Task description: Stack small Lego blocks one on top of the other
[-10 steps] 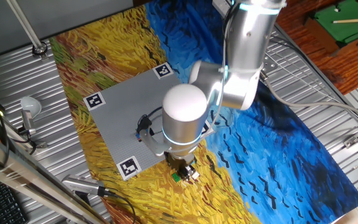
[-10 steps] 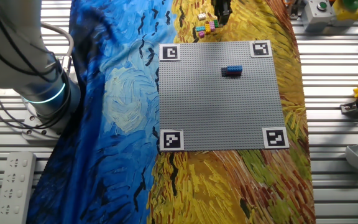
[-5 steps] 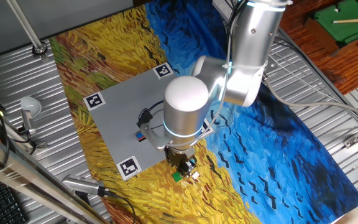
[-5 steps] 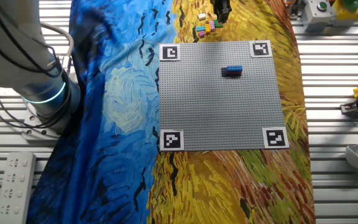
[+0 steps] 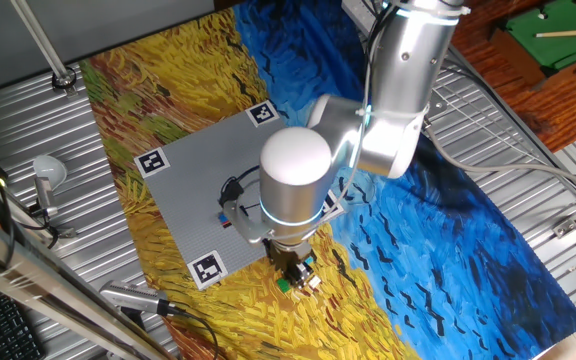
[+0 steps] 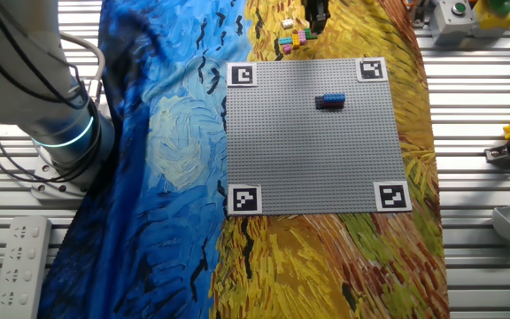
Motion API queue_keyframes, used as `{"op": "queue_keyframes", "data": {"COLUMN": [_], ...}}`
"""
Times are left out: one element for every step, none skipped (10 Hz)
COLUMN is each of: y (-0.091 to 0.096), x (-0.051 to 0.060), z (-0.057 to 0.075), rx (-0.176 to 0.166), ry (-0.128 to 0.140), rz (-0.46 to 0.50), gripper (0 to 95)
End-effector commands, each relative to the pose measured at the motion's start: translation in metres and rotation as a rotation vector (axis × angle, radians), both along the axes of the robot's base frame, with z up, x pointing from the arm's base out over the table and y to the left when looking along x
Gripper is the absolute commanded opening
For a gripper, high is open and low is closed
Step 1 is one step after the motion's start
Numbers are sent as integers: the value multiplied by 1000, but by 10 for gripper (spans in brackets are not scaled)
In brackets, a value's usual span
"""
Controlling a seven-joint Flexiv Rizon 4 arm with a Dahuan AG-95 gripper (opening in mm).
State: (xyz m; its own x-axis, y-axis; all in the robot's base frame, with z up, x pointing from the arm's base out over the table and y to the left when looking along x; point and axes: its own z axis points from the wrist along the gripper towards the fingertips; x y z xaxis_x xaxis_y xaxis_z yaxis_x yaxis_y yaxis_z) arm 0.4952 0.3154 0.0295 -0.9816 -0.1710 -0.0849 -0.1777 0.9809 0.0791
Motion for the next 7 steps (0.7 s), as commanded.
{"op": "queue_keyframes", "data": {"y": [1, 2, 2, 3, 3, 4, 4], "x": [3, 3, 4, 4, 4, 3, 4], "z": [-7, -9, -10, -11, -12, -14, -15], "rx": [0, 2, 3, 6, 7, 8, 8], "ry": [2, 3, 5, 7, 8, 12, 16], "rz": [-9, -16, -23, -33, -39, -59, -72], "gripper": [380, 380, 380, 380, 380, 380, 380]}}
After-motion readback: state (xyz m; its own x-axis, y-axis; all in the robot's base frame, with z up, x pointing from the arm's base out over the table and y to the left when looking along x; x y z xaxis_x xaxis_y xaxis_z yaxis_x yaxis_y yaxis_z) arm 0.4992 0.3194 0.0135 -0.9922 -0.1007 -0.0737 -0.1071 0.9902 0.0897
